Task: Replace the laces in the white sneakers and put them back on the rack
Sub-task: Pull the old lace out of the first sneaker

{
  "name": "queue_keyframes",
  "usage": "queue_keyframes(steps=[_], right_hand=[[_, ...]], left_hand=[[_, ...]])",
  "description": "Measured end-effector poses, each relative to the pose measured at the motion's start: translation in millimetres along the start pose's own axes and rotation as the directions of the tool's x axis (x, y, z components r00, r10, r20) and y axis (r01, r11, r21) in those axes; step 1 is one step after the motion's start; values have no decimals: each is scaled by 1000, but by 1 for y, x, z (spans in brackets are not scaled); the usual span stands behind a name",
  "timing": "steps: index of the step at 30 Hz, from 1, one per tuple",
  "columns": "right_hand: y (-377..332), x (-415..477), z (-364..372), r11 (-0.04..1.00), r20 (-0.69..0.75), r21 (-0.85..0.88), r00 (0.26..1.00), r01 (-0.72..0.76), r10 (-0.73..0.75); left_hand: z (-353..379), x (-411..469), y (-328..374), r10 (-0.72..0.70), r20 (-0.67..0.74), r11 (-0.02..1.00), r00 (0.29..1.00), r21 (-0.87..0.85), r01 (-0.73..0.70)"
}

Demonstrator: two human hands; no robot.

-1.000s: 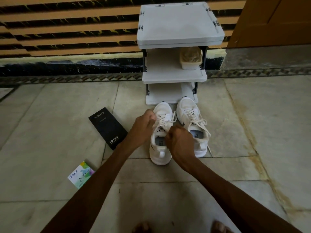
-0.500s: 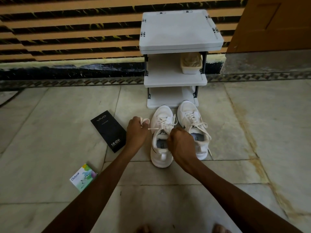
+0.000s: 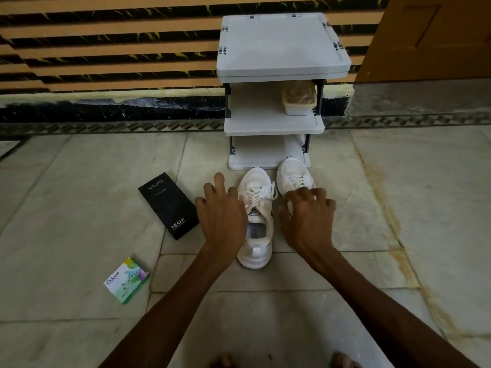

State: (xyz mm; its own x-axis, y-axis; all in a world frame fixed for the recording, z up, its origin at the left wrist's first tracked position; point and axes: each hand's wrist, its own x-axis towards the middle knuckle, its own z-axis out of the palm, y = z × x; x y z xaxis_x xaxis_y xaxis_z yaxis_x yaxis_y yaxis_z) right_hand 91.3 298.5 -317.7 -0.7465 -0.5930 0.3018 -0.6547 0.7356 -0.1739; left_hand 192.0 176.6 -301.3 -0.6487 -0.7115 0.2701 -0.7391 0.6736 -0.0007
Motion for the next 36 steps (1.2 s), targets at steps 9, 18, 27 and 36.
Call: queue_keyframes(steps=[9,18,27,36], right_hand=[[29,-9,6,984,375,115,923,-135,83],[24,-6,4,1000,293,4,956,-30,27],[-29,14,7,976,383,215,916,38,-120],[-31,3,19,827,212,519,970,-215,119]], left_hand=[[9,9,-10,-99,67,994,993,61,95],[17,8,-2,100,315,890,944,-452,56],[16,1,1,117,233,852,965,-523,23],[36,15,-25,-233,548,408,803,-695,592]])
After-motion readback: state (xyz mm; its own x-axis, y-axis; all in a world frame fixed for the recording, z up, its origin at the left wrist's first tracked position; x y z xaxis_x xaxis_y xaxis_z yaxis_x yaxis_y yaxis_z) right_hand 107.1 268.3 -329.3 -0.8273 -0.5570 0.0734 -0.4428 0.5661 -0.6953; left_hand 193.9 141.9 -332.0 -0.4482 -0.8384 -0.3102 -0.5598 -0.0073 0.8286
